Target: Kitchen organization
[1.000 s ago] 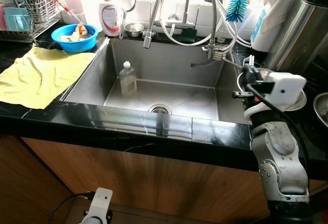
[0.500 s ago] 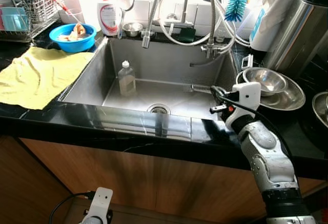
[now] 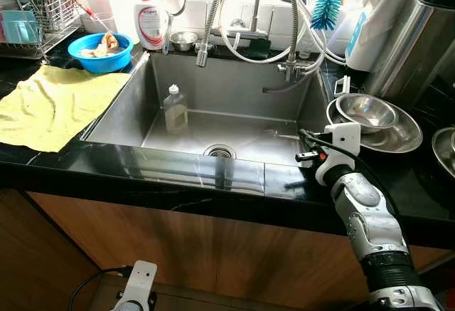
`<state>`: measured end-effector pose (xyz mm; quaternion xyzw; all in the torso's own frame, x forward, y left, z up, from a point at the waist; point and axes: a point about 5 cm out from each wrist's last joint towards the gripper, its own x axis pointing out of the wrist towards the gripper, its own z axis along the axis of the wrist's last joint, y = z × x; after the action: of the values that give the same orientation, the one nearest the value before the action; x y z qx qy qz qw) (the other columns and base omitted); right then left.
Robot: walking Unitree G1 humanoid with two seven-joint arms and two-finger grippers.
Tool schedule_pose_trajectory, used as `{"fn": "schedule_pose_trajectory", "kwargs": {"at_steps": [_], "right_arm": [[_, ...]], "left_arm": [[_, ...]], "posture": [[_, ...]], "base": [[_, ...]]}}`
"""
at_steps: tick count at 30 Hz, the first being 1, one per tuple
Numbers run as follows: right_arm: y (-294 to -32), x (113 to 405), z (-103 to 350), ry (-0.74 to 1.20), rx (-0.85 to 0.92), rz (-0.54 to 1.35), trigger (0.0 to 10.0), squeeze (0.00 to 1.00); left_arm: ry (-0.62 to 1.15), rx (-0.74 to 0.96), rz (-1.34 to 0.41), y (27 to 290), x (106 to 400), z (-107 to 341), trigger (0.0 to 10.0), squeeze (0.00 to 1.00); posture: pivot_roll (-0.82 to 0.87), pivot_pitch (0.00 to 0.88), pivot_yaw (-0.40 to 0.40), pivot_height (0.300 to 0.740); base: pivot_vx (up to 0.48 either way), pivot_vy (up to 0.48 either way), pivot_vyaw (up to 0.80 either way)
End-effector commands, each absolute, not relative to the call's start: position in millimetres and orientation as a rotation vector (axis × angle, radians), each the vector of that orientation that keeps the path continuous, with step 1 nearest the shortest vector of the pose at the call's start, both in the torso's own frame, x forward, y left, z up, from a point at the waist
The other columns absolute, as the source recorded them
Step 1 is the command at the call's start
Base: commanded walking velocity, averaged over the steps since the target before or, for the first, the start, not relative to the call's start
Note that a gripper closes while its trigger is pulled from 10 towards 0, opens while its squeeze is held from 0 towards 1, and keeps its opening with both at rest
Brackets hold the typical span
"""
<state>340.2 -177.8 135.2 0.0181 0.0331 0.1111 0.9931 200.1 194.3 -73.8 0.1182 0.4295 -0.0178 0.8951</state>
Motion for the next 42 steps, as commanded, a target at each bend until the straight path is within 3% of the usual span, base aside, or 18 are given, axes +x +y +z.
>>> {"fn": "schedule_pose_trajectory", "kwargs": {"at_steps": [1,2,3,4,5,6,24,25,42], "right_arm": [[-178,343,140,0.040,0.041,0.222,10.0,0.00],[-177,343,142,0.033,0.042,0.230,10.0,0.00],[-177,344,143,0.028,0.037,0.231,10.0,0.19],[-178,344,144,0.025,0.036,0.231,10.0,0.89],[-178,344,145,0.022,0.037,0.231,10.0,0.89],[-178,345,147,0.018,0.031,0.229,10.0,1.00],[-173,345,155,-0.030,0.014,0.223,10.0,1.00],[-172,345,156,-0.033,0.012,0.221,10.0,0.00],[-204,351,177,-0.002,0.018,-0.035,10.0,0.00]], "left_arm": [[0.901,0.247,-0.040,194,197,-76,10.0,0.00],[0.901,0.247,-0.039,194,197,-75,10.0,0.00],[0.901,0.246,-0.038,194,197,-75,10.0,0.00],[0.900,0.246,-0.038,194,198,-75,10.0,0.00],[0.900,0.246,-0.037,194,198,-75,10.0,0.00],[0.900,0.246,-0.037,194,198,-75,10.0,0.00],[0.900,0.250,-0.036,195,199,-75,10.0,0.00],[0.900,0.250,-0.036,196,199,-75,10.0,0.00],[0.905,0.256,-0.043,197,198,-75,10.0,0.00]], "posture": [[-0.12,0.000,-0.055,0.740],[-0.12,0.000,-0.055,0.740],[-0.12,0.000,-0.055,0.740],[-0.12,0.000,-0.056,0.740],[-0.12,0.000,-0.056,0.740],[-0.12,0.000,-0.055,0.740],[-0.12,0.000,-0.050,0.740],[-0.12,0.000,-0.049,0.740],[-0.12,0.000,-0.043,0.740]], "base": [[0.000,0.000,0.00],[0.000,0.000,0.00],[0.000,0.000,0.00],[0.000,0.000,0.00],[0.000,0.000,0.00],[0.000,0.000,0.00],[0.000,0.000,0.00],[0.000,0.000,0.00],[0.000,0.000,0.00]]}}
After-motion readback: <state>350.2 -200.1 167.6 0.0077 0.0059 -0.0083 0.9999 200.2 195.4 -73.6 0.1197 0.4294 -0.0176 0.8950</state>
